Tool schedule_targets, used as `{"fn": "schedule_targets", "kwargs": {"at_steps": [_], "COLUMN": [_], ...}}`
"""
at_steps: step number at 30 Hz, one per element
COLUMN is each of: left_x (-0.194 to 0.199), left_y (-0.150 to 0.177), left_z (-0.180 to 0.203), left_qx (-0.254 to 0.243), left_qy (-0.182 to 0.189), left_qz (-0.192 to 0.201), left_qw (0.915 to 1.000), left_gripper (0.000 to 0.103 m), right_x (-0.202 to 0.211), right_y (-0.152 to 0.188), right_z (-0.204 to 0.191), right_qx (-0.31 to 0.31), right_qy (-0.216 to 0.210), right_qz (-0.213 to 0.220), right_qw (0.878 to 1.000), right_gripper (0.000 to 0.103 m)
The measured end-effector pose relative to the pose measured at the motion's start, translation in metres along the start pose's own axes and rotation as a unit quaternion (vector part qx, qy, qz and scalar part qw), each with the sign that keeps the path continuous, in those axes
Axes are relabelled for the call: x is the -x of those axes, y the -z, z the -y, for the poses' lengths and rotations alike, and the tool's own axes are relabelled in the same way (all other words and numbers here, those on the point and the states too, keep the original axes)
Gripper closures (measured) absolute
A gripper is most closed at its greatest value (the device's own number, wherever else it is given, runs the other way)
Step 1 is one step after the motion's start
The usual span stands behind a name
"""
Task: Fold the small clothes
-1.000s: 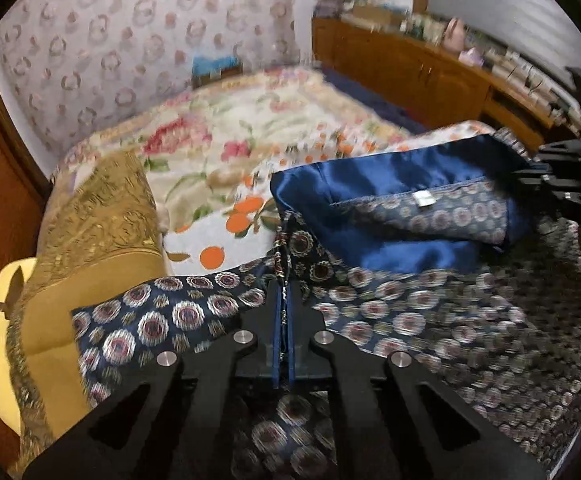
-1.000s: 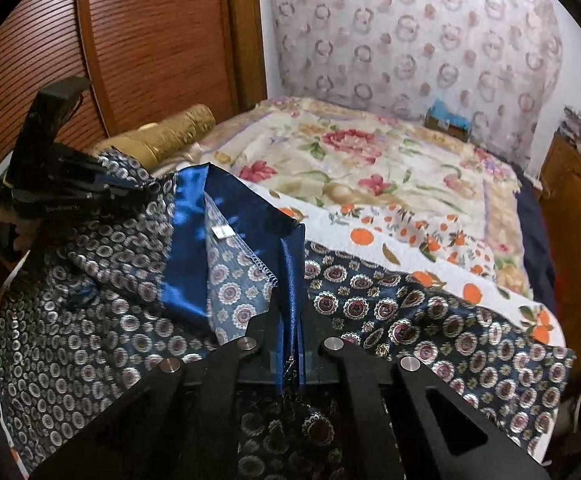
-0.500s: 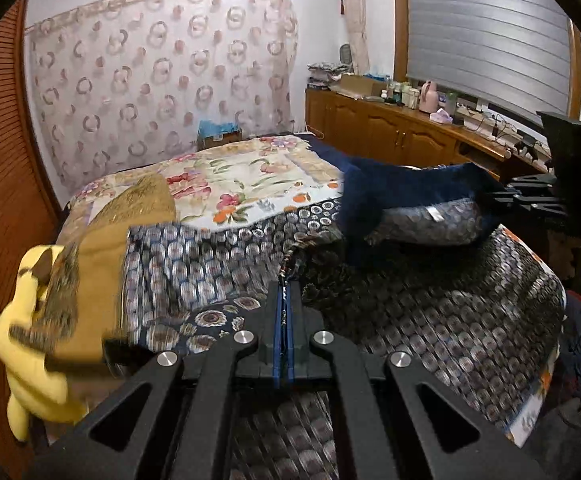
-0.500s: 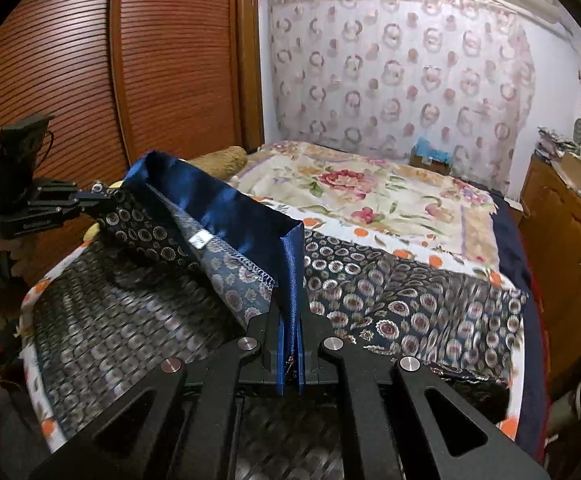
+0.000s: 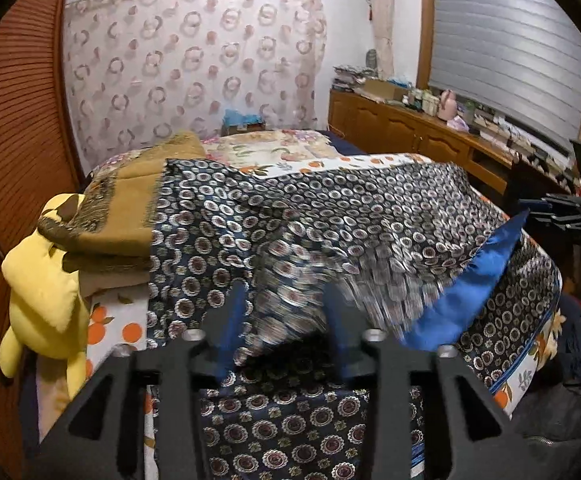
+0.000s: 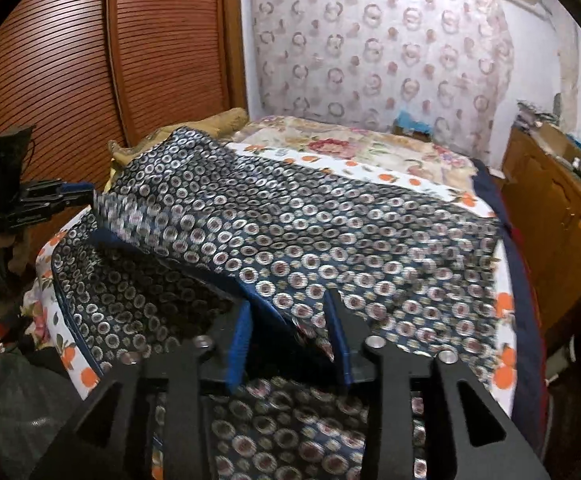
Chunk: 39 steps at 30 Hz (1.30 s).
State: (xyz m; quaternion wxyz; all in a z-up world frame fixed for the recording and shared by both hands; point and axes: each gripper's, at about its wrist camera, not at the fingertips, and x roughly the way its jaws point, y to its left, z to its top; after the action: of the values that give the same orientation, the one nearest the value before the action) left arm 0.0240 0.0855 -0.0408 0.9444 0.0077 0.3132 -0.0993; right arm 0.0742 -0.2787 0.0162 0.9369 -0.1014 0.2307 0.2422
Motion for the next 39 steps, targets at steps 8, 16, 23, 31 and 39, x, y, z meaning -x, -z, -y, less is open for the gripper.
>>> {"fn": "schedule_targets", "kwargs": {"at_steps": [8, 16, 23, 31, 39], "left_x": [-0.002, -0.009, -0.018, -0.045, -0.068], "left_y": [0.004, 0.012, 0.011, 0.02, 0.032], "left_z": [-0.016, -0.027, -0.04, -0.056, -0.07], "left_qx": [0.017, 0.032, 0.051, 0.072, 0.086], "left_qy": [-0.013, -0.035, -0.056, -0.041, -0.042], "left_qz": [0.009, 0.005, -0.003, -0.048, -0.088], "left_qw": [0.9997, 0.9989, 0.9971, 0.9954, 0.9915], "left_gripper": [0.025, 0.025, 0.025, 0.041, 0.043], "right_x": [0.014, 0.034, 0.051, 0.054, 0.039], "right_y": [0.007, 0.01, 0.021, 0.024, 0.037], "right_z": [0.018, 0.007, 0.006, 0.038, 0.054], "right_qx": [-0.026, -0.032, -0.021, -0.062, -0.102], "right_qy": [0.06, 0.029, 0.031, 0.093, 0.123], "right_qz": [0.008, 0.013, -0.005, -0.019, -0.037], "right_qw": [0.998, 0.999, 0.999, 0.994, 0.986], "right_gripper": [0.058, 0.055, 0.054, 0.054, 0.054]}}
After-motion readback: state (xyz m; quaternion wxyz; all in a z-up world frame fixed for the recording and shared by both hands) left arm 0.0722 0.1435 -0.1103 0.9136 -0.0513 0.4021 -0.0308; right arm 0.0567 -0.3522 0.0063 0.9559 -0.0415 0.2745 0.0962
